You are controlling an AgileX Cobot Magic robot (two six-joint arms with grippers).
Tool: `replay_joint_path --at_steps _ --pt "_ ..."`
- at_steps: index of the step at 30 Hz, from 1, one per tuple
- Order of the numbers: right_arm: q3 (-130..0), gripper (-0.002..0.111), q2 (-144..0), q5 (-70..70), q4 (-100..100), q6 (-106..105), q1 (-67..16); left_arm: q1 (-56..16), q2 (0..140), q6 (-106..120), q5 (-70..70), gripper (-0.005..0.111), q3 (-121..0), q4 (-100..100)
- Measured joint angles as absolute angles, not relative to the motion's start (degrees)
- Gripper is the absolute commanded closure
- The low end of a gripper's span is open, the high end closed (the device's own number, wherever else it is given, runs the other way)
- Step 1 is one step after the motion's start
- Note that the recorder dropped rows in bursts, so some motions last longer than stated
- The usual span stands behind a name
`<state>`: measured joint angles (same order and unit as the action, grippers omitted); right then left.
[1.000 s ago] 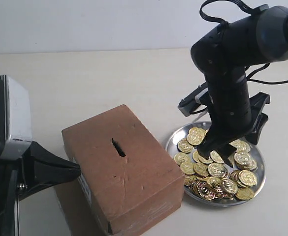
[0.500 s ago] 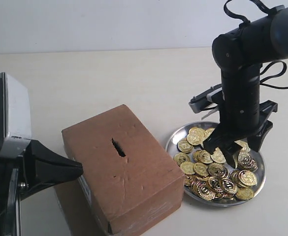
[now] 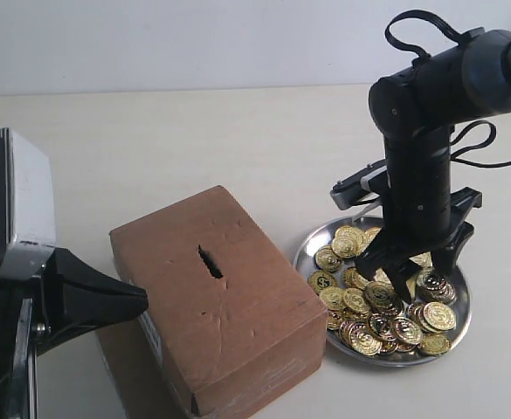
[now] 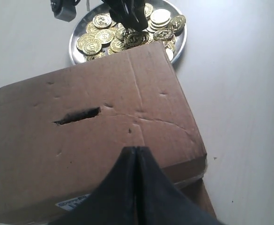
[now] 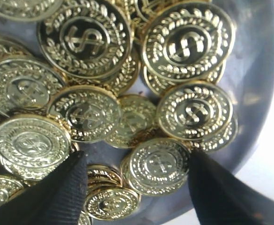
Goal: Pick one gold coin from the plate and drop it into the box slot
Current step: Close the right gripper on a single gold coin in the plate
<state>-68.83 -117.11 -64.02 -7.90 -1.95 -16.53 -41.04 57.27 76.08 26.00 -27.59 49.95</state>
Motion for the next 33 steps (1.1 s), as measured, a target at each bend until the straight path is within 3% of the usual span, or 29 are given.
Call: replay_joint_path --at_steps 33 --pt "-68.83 0.055 -117.44 -62.68 -6.71 -2.91 -14.33 -41.04 57.27 76.08 26.0 0.107 -27.59 49.95"
